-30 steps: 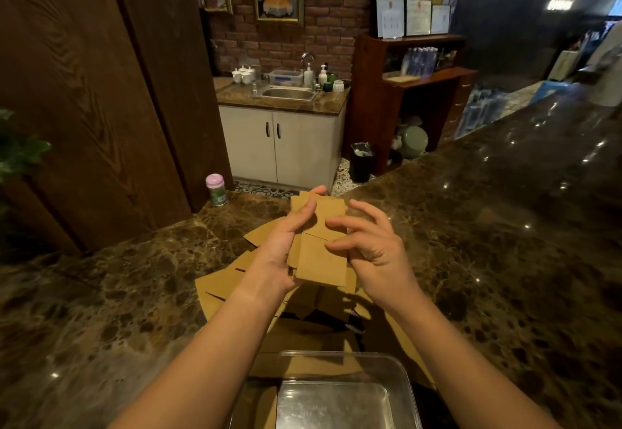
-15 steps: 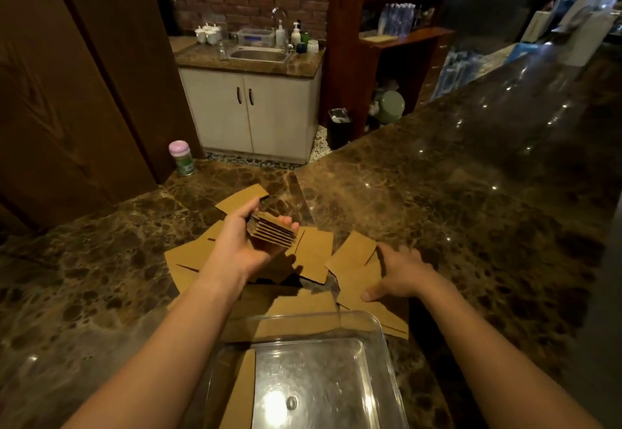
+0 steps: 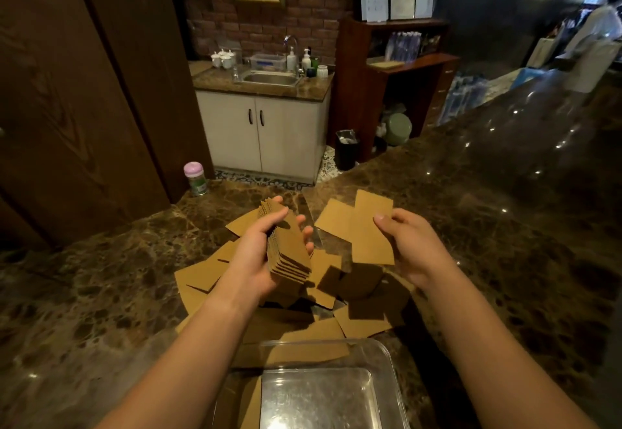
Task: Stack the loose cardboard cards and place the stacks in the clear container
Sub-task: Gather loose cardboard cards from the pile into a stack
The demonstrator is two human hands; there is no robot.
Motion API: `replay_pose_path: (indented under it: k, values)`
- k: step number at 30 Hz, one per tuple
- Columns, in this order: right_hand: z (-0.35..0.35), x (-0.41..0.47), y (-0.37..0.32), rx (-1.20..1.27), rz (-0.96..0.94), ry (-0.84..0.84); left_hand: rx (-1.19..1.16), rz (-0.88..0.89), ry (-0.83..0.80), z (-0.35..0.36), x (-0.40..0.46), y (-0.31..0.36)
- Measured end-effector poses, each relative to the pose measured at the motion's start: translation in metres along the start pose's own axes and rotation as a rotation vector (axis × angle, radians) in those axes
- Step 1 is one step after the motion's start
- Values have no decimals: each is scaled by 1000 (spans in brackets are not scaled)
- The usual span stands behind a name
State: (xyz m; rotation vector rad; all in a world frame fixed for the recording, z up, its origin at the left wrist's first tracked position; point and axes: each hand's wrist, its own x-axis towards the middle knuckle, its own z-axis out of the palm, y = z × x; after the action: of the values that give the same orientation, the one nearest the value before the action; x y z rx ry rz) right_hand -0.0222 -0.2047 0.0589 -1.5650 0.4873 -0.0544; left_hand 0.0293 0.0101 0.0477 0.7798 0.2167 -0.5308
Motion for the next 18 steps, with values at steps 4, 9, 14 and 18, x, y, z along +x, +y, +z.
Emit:
replay_pose_path:
  k: [4, 9, 14, 18]
  values:
    - [27, -15, -26, 168, -107, -48, -7, 125, -100, 19, -8, 5]
    - [52, -32, -38, 180, -202, -53, -54, 345, -185, 28, -19, 17]
    - [59, -37, -41, 370, -124, -116, -24, 447, -113, 30, -27, 29]
    - [56, -35, -43, 487, -112, -125, -60, 511, -103, 27, -28, 35]
